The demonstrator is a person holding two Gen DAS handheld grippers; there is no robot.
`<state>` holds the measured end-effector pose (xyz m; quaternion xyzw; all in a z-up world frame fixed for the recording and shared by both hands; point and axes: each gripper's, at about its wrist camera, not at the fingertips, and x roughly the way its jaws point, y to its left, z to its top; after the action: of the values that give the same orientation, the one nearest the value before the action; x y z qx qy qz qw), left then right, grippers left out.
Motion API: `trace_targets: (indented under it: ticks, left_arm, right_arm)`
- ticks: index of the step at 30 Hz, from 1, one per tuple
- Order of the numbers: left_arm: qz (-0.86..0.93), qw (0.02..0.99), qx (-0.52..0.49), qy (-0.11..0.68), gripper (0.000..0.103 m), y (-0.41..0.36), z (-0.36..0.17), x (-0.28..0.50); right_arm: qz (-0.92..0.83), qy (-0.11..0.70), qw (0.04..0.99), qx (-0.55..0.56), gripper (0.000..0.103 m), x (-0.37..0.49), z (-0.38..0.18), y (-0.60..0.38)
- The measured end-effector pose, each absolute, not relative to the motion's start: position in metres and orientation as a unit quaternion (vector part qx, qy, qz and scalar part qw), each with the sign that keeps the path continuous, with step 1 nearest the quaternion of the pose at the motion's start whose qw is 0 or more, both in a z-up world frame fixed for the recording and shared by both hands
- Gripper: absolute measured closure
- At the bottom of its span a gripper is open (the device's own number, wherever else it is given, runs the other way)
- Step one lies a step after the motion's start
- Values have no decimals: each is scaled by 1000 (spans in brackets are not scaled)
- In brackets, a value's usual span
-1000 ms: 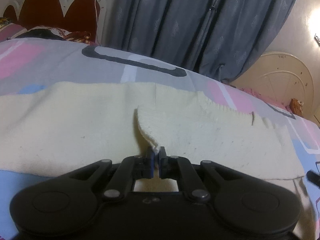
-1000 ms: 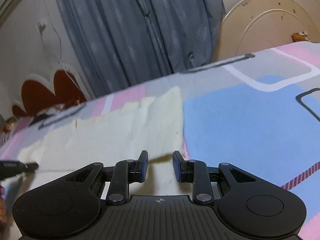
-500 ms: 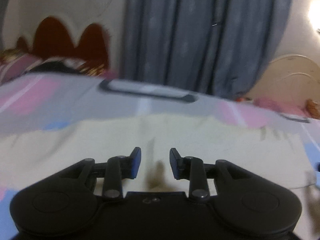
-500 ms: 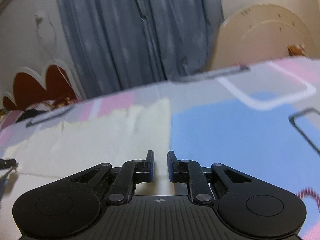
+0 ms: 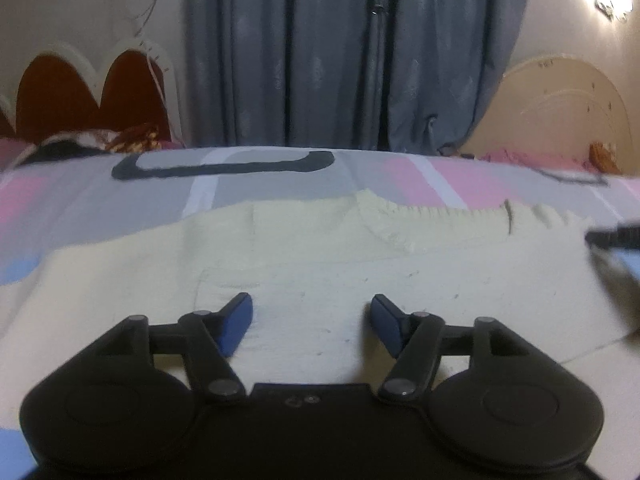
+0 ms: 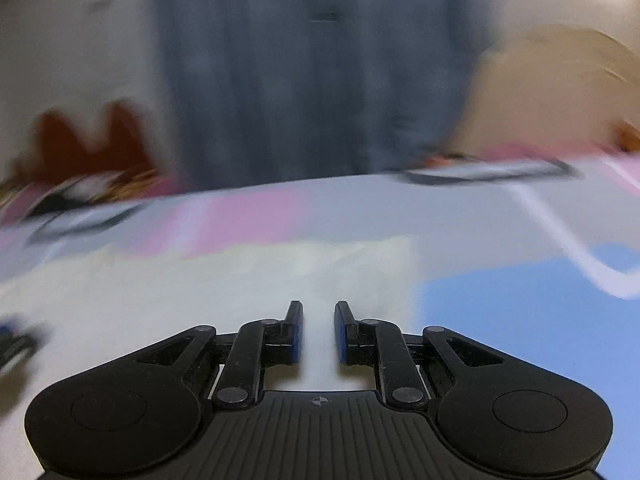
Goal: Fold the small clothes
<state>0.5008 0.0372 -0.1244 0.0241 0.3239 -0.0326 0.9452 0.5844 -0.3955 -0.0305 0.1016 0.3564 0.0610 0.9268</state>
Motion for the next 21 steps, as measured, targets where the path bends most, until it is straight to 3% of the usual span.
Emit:
trace_targets:
  ticks: [11,15,21]
  left_arm:
    - [-20,946,17,324,32,28,-114,511]
    - [-52,950,20,308,26,4,-111,490]
    - [-43,947,35,316,29,-8,-119,480]
  right_arm:
    - [77,368,924,69,88,602,-24,-399]
    - [105,356,923,98,88,566,-6,-394]
    - [93,372,921,67,88,514,-15,-384]
